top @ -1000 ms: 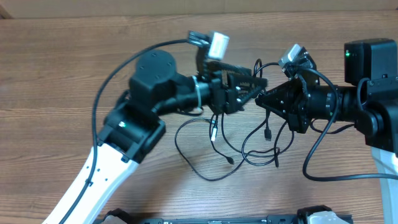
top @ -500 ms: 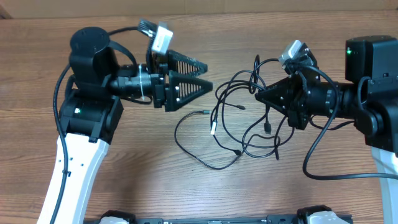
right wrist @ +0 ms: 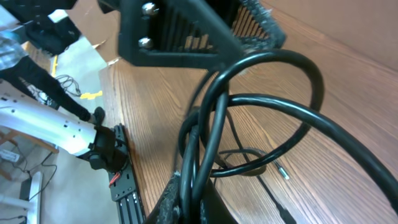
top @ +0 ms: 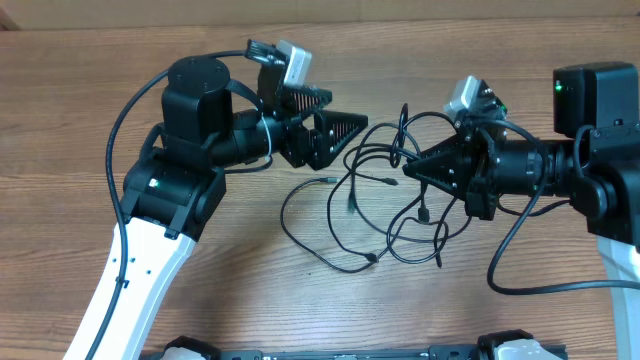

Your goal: Untangle cables

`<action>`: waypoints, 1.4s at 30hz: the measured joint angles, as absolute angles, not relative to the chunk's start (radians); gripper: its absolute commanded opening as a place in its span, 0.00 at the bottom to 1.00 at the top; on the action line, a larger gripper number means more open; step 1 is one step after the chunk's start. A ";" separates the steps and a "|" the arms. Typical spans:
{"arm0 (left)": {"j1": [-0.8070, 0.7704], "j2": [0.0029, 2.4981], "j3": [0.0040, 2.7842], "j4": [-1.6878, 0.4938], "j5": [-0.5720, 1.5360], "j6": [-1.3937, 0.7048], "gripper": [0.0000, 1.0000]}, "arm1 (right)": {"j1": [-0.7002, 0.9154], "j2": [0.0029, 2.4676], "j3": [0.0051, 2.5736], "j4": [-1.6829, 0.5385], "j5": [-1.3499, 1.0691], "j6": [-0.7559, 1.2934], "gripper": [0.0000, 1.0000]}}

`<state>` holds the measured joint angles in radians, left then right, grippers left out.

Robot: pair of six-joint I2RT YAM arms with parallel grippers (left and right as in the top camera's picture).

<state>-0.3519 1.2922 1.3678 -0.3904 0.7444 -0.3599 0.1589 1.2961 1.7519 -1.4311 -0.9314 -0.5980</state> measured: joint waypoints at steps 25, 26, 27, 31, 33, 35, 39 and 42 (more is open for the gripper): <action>-0.443 1.292 1.368 -0.344 0.941 -0.123 0.66 | 0.159 1.296 1.752 -1.430 -1.172 -0.747 0.04; -0.454 1.292 1.368 -0.337 0.945 -0.119 0.44 | 0.159 1.296 1.752 -1.433 -1.181 -0.753 0.04; -0.459 1.292 1.368 -0.332 0.948 -0.120 0.23 | 0.159 1.296 1.752 -1.436 -1.183 -0.755 0.04; -0.459 1.292 1.368 -0.297 0.962 -0.120 0.04 | 0.159 1.296 1.752 -1.469 -1.169 -0.760 0.11; -0.459 1.292 1.368 -0.293 0.962 -0.119 0.04 | 0.159 1.296 1.752 -1.480 -1.157 -0.760 0.32; -0.459 1.292 1.368 -0.294 0.961 -0.119 0.04 | 0.159 1.296 1.752 -1.482 -1.137 -0.753 0.72; -0.459 1.292 1.368 -0.319 0.899 -0.130 0.04 | 0.159 1.296 1.752 -1.484 -1.053 -0.694 0.79; -0.459 1.292 1.368 -0.344 0.812 -0.170 0.04 | 0.159 1.296 1.752 -1.484 -0.986 -0.642 0.84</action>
<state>-0.4587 1.2922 1.3678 -0.3443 0.8124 -0.1696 0.1589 1.2961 1.7519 -1.4841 -0.9863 -0.6418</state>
